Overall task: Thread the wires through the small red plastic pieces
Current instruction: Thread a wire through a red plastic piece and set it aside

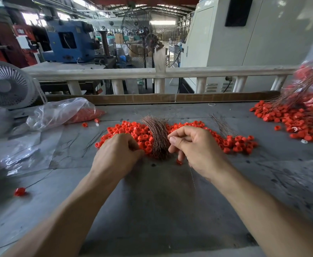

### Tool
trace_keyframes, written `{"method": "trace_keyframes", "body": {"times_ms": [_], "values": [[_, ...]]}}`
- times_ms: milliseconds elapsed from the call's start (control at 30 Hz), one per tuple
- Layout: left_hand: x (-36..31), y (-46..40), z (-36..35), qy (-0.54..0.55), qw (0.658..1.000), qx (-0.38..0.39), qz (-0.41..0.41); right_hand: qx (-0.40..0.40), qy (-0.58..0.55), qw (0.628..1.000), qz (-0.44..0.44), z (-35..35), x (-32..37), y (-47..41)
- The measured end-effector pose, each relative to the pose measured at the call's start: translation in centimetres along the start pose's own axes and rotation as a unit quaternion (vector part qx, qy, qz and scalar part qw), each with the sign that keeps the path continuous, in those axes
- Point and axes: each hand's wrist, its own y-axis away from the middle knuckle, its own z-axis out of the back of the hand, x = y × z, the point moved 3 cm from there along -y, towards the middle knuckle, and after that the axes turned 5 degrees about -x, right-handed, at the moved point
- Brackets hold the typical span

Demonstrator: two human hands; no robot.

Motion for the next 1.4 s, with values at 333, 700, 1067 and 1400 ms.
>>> {"method": "trace_keyframes", "body": {"times_ms": [333, 700, 1067, 1400], "values": [[-2.9, 0.8, 0.2, 0.420, 0.907, 0.026, -0.024, -0.008, -0.066, 0.996, 0.064, -0.1, 0.9, 0.1], [-3.7, 1.2, 0.0, 0.555, 0.827, 0.089, -0.015, -0.004, -0.047, 0.994, 0.103, 0.0, 1.6, 0.6], [-3.7, 1.3, 0.0, 0.549, 0.829, 0.104, -0.029, -0.025, -0.050, 0.994, 0.097, 0.1, 1.7, 0.6], [-3.9, 1.5, 0.0, 0.519, 0.847, 0.103, -0.049, -0.010, -0.056, 0.994, 0.098, -0.2, 1.9, 0.8]]}}
